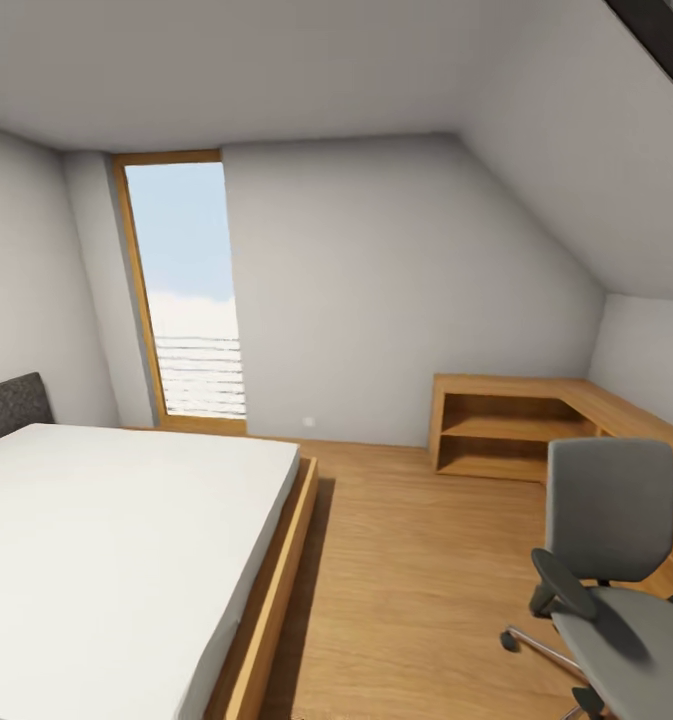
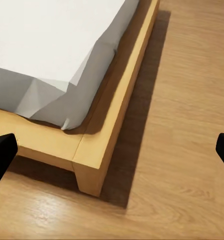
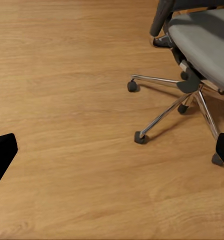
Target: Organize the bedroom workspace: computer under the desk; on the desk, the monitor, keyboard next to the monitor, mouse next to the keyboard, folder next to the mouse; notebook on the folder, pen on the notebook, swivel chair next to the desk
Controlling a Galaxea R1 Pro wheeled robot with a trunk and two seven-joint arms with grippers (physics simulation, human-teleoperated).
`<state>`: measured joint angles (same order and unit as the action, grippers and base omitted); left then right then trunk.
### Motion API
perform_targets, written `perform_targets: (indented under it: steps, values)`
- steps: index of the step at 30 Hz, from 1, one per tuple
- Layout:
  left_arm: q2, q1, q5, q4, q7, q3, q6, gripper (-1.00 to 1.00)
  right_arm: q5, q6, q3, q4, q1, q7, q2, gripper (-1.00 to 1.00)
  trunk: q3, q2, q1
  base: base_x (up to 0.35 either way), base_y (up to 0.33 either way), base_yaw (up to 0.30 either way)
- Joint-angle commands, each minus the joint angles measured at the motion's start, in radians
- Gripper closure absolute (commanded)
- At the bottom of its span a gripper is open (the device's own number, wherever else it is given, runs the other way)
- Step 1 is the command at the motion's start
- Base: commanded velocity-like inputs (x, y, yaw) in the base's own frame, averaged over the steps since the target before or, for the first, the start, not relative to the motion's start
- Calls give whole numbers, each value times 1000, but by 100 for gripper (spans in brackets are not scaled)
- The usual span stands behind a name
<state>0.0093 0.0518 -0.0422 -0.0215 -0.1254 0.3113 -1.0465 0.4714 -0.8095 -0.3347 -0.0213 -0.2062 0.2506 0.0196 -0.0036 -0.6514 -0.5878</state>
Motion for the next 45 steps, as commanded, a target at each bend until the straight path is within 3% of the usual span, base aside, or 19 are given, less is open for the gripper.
perform_targets:
  steps: [1, 18, 34, 38, 45]
  values:
    - [0, 1, -4, -1, -7, 9, -1, -100, 3, -2, -9, -2, -1, 6, 0, -100, -2, -1, 0, 0, 0, 151]
    - [-1, 0, -3, -1, -7, 9, -1, -100, 6, -2, -8, -2, -1, 6, -2, -100, -25, -1, 0, 0, 0, 118]
    - [-33, 0, -4, -3, -6, 10, -1, -100, 10, 4, -4, 7, -1, 8, -33, -100, -50, -1, 0, 0, 0, 16]
    - [-34, 1, -4, -2, -7, 10, -1, -100, 9, 30, -3, 25, -2, 8, -36, -100, -56, -1, 0, 0, 0, 1]
    - [-40, 1, -4, -2, -6, 10, 14, -100, 8, 148, -2, 140, -6, 14, -40, -100, -68, -1, 0, 0, 0, 0]
